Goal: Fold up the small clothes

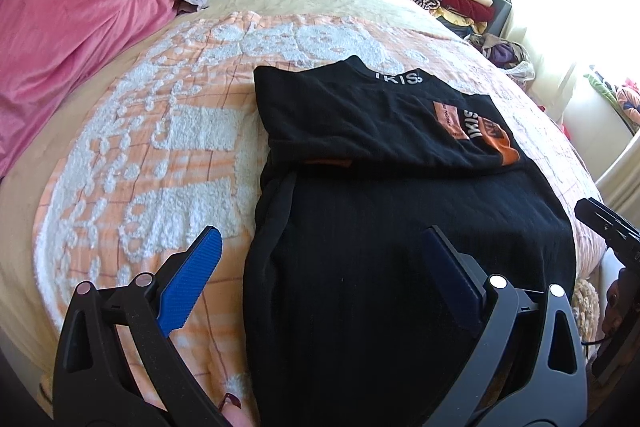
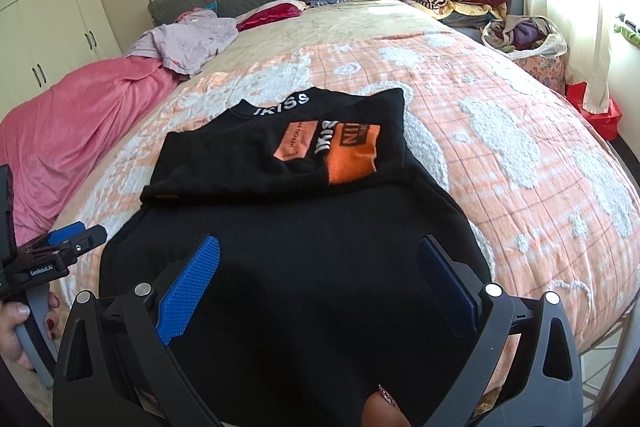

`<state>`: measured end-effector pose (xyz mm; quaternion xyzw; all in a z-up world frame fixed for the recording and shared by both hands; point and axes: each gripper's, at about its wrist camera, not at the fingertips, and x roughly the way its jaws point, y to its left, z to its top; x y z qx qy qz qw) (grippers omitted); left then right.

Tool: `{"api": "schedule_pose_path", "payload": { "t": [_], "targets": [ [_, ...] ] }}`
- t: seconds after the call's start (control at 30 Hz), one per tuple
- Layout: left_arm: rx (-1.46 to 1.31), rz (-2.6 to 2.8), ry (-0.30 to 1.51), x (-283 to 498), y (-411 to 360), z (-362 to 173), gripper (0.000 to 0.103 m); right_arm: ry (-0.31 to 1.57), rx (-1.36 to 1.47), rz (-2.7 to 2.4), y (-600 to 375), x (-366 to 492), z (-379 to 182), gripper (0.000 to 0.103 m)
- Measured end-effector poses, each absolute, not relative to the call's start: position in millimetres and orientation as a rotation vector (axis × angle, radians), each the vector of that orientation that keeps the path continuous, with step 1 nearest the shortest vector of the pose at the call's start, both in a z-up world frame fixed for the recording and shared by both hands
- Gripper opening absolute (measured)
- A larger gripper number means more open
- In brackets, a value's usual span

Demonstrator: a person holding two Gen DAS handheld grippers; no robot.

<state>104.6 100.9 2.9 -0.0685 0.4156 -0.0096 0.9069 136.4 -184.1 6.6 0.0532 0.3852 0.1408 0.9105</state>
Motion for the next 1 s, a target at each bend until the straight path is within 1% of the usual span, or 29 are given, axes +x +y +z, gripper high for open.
{"api": "schedule_pose_path", "payload": {
  "t": [1.0],
  "targets": [
    [-0.157,0.05,0.943,52.2,124.9,-31.7,0.093,0.851,0.075,0.252,-214.5,101.2,-24.1,0.098]
  ]
}}
